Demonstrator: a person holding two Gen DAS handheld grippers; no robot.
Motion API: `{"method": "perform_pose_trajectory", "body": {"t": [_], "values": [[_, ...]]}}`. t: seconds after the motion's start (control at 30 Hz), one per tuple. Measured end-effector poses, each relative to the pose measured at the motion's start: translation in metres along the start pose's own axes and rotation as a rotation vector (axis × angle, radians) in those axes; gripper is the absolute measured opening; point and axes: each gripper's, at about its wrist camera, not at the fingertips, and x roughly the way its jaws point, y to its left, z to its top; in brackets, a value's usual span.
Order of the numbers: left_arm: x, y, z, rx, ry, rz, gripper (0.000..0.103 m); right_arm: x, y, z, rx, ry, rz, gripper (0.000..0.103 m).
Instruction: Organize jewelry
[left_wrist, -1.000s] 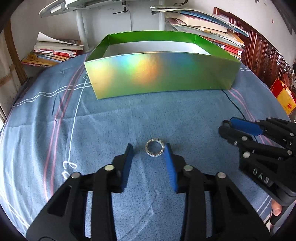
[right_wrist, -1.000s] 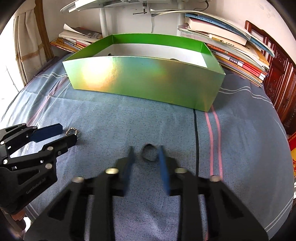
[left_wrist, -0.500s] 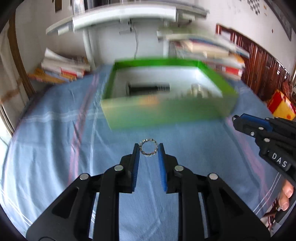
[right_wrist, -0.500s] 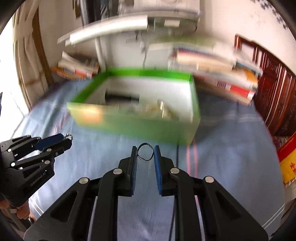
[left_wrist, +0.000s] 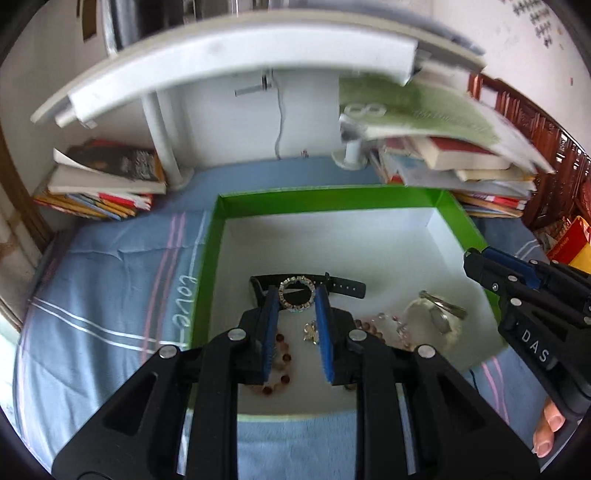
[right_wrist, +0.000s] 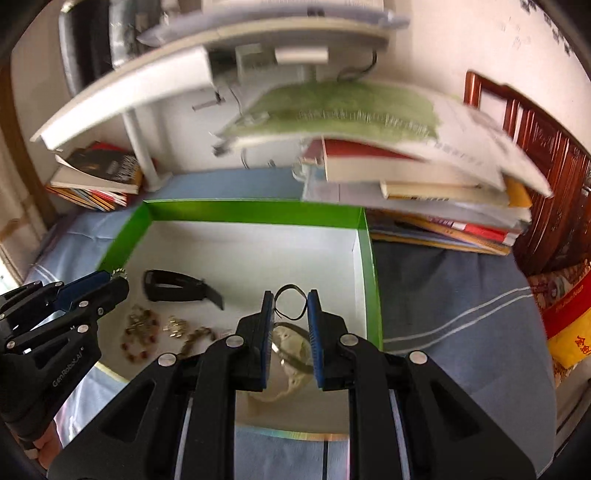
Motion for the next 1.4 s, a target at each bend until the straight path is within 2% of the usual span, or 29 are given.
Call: {"method": "perform_pose_trajectory", "body": {"t": [0.13, 0.17, 0.23, 0.27, 0.3, 0.37, 0.43, 0.5, 0.6, 0.67, 0.77, 0.9, 1.03, 1.4], "values": [[0.021, 0.003, -0.002, -0.013, 0.046, 0.004, 0.021, 0.016, 0.001, 0.000, -0.001, 0.023, 0.005, 0.019], [0.023, 0.005, -0.003, -0.022, 0.049, 0.003, 0.022, 0.015, 0.002, -0.001, 0.002, 0.018, 0.009, 0.022], [0.020, 0.009, -0.004, -0.032, 0.040, 0.003, 0.034, 0.009, 0.002, -0.002, 0.003, 0.002, 0.010, 0.038], [0.016, 0.010, -0.005, -0.037, 0.030, 0.006, 0.047, 0.005, 0.002, -0.004, 0.004, -0.011, 0.005, 0.046], [0.012, 0.010, -0.005, -0.041, 0.017, 0.010, 0.054, -0.004, 0.003, -0.006, 0.002, -0.031, 0.001, 0.047], [-0.004, 0.010, -0.008, -0.032, -0.023, 0.019, 0.057, -0.021, 0.005, -0.011, -0.011, -0.057, 0.000, 0.048], [-0.025, 0.011, -0.014, -0.029, -0.058, 0.023, 0.062, -0.047, 0.006, -0.022, -0.016, -0.101, -0.002, 0.056], [-0.045, 0.012, -0.023, -0.038, -0.102, 0.029, 0.071, -0.076, 0.008, -0.037, -0.021, -0.166, -0.017, 0.074], [-0.086, 0.011, -0.046, -0.041, -0.190, 0.041, 0.082, -0.107, 0.012, -0.062, -0.048, -0.236, -0.050, 0.082], [-0.114, 0.007, -0.065, -0.030, -0.256, 0.066, 0.085, -0.126, 0.015, -0.081, -0.065, -0.267, -0.088, 0.085], [-0.144, 0.002, -0.089, -0.020, -0.310, 0.098, 0.090, -0.151, 0.020, -0.107, -0.076, -0.289, -0.103, 0.097], [-0.180, -0.003, -0.119, -0.035, -0.364, 0.113, 0.096, -0.179, 0.021, -0.127, -0.050, -0.336, -0.121, 0.100], [-0.198, -0.009, -0.137, -0.018, -0.386, 0.143, 0.097, -0.197, 0.023, -0.141, -0.027, -0.358, -0.136, 0.100], [-0.217, -0.010, -0.152, -0.032, -0.392, 0.147, 0.099, -0.213, 0.024, -0.153, -0.013, -0.373, -0.121, 0.100]]}}
